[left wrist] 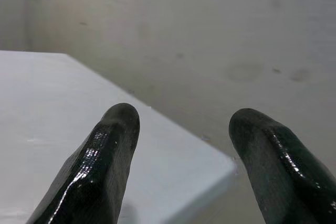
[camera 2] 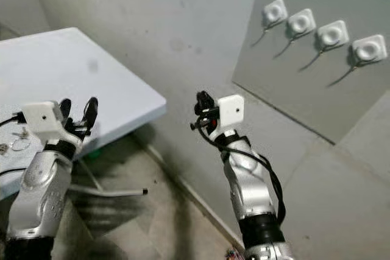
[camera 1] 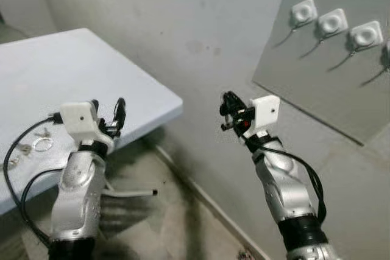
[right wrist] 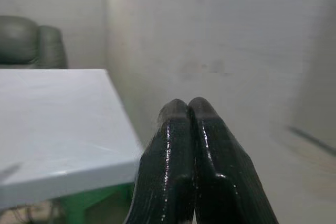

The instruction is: Hang keys on a hook

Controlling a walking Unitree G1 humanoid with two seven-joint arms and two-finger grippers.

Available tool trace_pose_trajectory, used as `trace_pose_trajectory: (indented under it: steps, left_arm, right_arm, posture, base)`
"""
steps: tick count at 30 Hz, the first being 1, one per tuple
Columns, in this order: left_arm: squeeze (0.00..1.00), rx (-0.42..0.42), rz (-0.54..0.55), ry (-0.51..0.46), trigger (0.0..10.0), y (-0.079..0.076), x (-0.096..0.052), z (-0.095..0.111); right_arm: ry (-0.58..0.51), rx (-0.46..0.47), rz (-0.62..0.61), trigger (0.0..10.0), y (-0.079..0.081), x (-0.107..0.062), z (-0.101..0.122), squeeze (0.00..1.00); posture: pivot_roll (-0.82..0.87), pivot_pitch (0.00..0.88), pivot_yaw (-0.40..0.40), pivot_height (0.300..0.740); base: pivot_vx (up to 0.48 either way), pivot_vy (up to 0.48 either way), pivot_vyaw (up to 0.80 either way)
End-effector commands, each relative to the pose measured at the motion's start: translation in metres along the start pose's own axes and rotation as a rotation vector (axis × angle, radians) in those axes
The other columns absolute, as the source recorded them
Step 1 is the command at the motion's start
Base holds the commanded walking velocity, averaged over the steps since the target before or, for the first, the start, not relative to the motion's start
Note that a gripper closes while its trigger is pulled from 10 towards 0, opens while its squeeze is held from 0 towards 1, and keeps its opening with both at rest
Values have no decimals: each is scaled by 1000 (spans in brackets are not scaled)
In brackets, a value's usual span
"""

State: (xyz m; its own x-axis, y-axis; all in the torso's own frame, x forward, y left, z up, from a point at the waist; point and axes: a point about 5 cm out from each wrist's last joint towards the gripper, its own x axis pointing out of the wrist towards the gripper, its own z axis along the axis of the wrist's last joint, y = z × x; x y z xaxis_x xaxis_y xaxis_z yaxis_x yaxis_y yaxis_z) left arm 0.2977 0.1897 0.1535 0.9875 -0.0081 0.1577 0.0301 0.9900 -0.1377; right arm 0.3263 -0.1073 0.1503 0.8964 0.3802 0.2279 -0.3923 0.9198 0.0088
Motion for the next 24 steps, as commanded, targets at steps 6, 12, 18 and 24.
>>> trace_pose_trajectory:
  steps: [6,12,18,24]
  left_arm:
    - [0,-4,-26,2,10000,-9,1,0]
    - [0,3,-19,-1,10000,-9,1,0]
    - [0,22,-114,-19,10000,-26,4,5]
    - [0,69,-237,-50,10000,-47,7,16]
  right_arm:
    - [-10,-16,-27,10000,-10,-3,5,0]
    - [-8,-15,-26,10000,-10,-3,5,0]
    - [-3,-19,-13,10000,-10,-2,5,0]
    - [-5,-32,19,10000,-8,2,9,0]
  posture:
    - [-53,6,-58,740]
    - [-53,6,-58,740]
    - [-48,21,-65,740]
    - [-50,31,-68,740]
  base:
    - [337,0,0]
    - [296,0,0]
    - [49,0,0]
    - [0,0,0]
